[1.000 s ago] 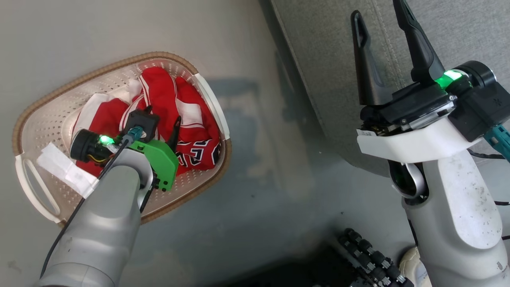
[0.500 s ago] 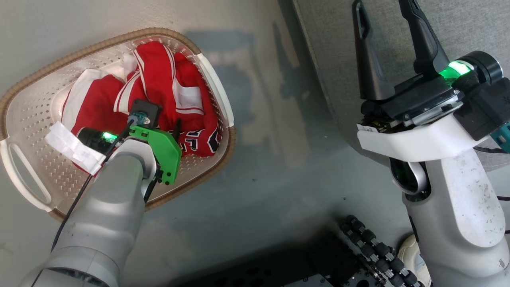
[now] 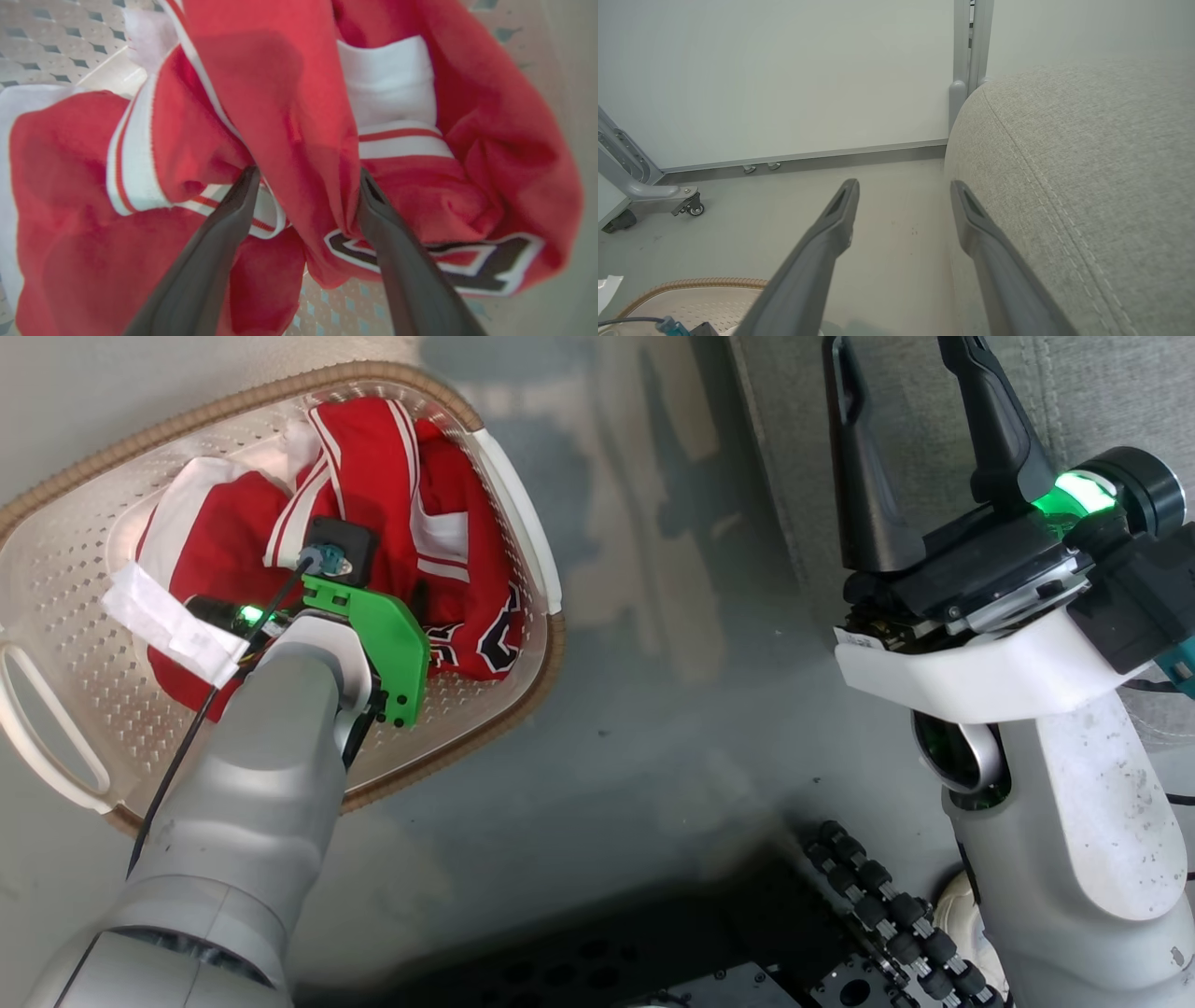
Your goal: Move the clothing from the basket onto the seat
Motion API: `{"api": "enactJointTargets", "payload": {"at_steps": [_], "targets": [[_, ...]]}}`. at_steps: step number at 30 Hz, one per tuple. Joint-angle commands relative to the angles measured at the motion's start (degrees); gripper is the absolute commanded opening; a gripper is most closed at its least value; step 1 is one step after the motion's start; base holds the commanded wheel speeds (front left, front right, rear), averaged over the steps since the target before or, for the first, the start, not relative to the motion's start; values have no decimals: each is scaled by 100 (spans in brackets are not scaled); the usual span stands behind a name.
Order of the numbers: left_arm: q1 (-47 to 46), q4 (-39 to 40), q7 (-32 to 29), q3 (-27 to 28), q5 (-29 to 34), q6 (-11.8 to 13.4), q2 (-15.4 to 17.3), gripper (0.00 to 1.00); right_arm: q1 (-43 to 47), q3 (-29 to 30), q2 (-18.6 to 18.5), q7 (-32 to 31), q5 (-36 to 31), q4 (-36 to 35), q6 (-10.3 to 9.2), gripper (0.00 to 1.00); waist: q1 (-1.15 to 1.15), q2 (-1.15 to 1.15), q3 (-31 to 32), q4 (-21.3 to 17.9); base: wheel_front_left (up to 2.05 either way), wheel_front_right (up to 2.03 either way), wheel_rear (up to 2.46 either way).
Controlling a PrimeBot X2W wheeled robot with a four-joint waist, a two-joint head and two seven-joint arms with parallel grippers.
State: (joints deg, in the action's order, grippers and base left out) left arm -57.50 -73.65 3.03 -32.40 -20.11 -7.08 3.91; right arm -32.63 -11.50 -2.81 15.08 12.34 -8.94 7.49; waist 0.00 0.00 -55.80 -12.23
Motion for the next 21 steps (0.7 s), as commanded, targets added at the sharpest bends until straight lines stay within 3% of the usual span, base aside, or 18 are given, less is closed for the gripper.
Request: {"api": "enactJointTargets", "payload": {"at_steps": [1, 5, 6, 7, 8, 21], "targets": [[-112, -8, -45, 30, -100, -29, -24, 100, -28, -2, -15, 14, -41, -29, 0, 100, 0, 0, -44, 24, 0, 0, 0], [-198, -7, -73, -84, -148, -38, -52, 100, -3, -8, -15, 14, -42, -43, 0, 100, 0, 0, -85, 54, 0, 0, 0], [-191, 4, -99, -118, -198, -38, -59, 89, -7, -16, -15, 14, -46, -43, 0, 100, 0, 0, -91, 62, 0, 0, 0], [-200, 43, -71, -134, -253, -39, -68, 49, -13, -19, -15, 14, -49, -44, 0, 100, 0, 0, -95, 69, 0, 0, 0], [-224, 75, -32, -165, -307, -41, -75, 0, -23, -20, -15, 14, -52, -46, 0, 100, 0, 0, -96, 78, 0, 0, 0], [5, 366, 304, -819, -819, -44, -96, 0, -78, -60, -15, 14, -8, 88, 0, 100, 0, 0, 279, 124, 0, 0, 0]]}}
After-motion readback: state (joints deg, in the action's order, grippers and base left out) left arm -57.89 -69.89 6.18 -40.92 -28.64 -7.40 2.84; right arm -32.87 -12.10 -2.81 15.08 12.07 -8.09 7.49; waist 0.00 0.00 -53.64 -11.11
